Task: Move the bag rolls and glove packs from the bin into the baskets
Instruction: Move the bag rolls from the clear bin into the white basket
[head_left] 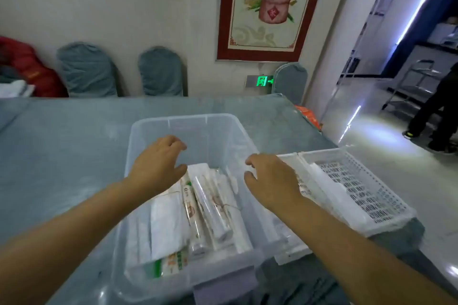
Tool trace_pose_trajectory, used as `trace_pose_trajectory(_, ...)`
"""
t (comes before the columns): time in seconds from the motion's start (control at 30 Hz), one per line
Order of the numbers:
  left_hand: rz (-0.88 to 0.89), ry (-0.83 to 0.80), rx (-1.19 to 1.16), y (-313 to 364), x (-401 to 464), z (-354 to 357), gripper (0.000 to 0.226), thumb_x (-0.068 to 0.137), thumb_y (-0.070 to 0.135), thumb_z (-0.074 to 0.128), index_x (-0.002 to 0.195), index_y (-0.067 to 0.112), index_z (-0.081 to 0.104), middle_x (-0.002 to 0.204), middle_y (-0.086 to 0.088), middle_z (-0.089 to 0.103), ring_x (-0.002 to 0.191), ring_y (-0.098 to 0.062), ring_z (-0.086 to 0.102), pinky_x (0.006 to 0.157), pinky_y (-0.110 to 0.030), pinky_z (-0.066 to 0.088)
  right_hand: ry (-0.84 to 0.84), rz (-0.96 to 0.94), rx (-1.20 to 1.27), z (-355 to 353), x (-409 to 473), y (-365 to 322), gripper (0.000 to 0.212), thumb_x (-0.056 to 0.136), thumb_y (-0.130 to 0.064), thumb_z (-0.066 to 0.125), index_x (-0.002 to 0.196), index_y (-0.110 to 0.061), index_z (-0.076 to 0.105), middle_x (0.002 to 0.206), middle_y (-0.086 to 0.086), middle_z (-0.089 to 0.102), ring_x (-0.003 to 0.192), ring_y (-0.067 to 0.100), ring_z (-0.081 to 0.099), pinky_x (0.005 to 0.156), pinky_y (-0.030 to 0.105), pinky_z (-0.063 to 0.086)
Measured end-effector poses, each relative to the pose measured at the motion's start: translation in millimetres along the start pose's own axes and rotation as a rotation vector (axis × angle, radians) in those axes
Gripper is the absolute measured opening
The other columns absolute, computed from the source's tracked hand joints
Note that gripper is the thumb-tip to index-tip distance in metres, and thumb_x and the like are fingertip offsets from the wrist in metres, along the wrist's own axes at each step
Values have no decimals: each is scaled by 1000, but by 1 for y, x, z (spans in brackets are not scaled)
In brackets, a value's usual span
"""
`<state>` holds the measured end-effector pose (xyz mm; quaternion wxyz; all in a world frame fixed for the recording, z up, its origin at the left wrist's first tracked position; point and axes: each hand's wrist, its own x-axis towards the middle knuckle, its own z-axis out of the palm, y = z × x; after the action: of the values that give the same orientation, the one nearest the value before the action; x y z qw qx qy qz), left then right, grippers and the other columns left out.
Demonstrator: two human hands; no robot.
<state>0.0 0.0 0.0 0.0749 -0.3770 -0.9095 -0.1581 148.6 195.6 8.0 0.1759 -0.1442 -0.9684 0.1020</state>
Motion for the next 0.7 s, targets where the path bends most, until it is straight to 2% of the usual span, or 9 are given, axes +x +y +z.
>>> trace_pose_trajectory(0.1,-9,5,19,-19,10,7,51,82,32,61,129,14,49,132,-5,47,119,-25,47,96,-36,40,-108,-53,1,33,26,-11,27,87,-26,48,110,-17,59,109,2,65,98,23,57,78,33,46)
trace_pose_trajectory(0.23,-55,-59,11,-36,13,21,53,84,34,59,133,16,44,139,-3,41,121,-24,45,94,-34,39,-400,-47,-42,80,53,-24,31,88,-25,47,116,-13,54,114,7,61,101,28,57,79,34,46)
trace_pose_trajectory(0.4,-49,-78,-31,-47,12,32,49,85,38,57,129,18,48,134,0,47,116,-20,50,90,-32,42,-687,16,-105,130,68,-28,35,86,-25,49,117,-10,43,109,10,58,96,30,57,65,31,37)
trace_pose_trajectory(0.5,-33,-72,-47,-51,13,35,45,85,40,55,125,21,51,128,5,52,112,-18,51,86,-31,43,-773,85,-47,150,69,-27,54,83,-39,59,122,-9,38,112,11,58,96,30,58,66,32,41)
trace_pose_trajectory(0.57,-22,-100,-45,-52,14,38,44,85,43,53,125,24,50,127,7,52,113,-17,51,86,-31,43,-794,117,-16,160,68,-24,67,77,-45,66,125,-9,37,115,12,56,99,30,58,75,36,48)
trace_pose_trajectory(0.7,27,-167,-31,-52,17,41,45,85,47,51,126,27,48,125,8,54,112,-15,52,85,-30,45,-827,222,105,169,69,-18,66,75,-40,70,124,-8,39,118,11,55,101,28,57,83,37,50)
